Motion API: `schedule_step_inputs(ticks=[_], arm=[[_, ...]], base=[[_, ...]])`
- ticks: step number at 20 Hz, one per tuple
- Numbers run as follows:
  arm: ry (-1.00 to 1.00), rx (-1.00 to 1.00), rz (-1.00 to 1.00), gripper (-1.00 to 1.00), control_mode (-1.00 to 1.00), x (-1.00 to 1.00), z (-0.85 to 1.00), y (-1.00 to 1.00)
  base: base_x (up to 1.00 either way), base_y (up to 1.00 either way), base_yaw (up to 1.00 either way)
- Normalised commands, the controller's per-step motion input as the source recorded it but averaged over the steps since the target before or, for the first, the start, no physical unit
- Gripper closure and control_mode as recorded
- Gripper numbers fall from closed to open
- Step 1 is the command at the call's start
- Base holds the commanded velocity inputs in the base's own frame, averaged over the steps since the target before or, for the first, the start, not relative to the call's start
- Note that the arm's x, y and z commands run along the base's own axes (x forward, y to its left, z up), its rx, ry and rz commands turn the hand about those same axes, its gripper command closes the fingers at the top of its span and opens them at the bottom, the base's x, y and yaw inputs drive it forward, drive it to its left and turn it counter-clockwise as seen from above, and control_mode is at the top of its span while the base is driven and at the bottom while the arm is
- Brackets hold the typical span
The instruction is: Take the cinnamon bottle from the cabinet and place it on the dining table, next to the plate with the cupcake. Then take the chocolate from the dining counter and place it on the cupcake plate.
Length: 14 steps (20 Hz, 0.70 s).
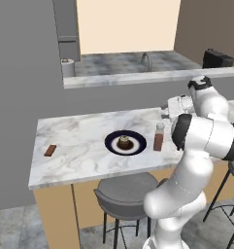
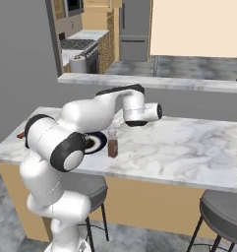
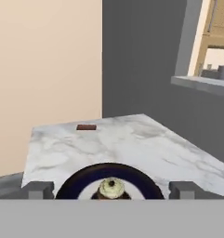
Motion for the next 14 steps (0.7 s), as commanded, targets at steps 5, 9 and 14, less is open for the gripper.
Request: schedule_step_inputs(ticks=[5,9,14], arm=[[0.02,-0.18,0.11,-1.00,-1.00,-0.33,0.97,0.97],[0.00,-0.32,0.25,-1.00,-1.00,-0.11,0.93,1.00],[0.00,-0.36,0.42,-1.00,-1.00,0.00,0.43,1.00]], base=[[0.00,0.00,0.00],[0.00,0.00,0.00],[0.00,0.00,0.00]])
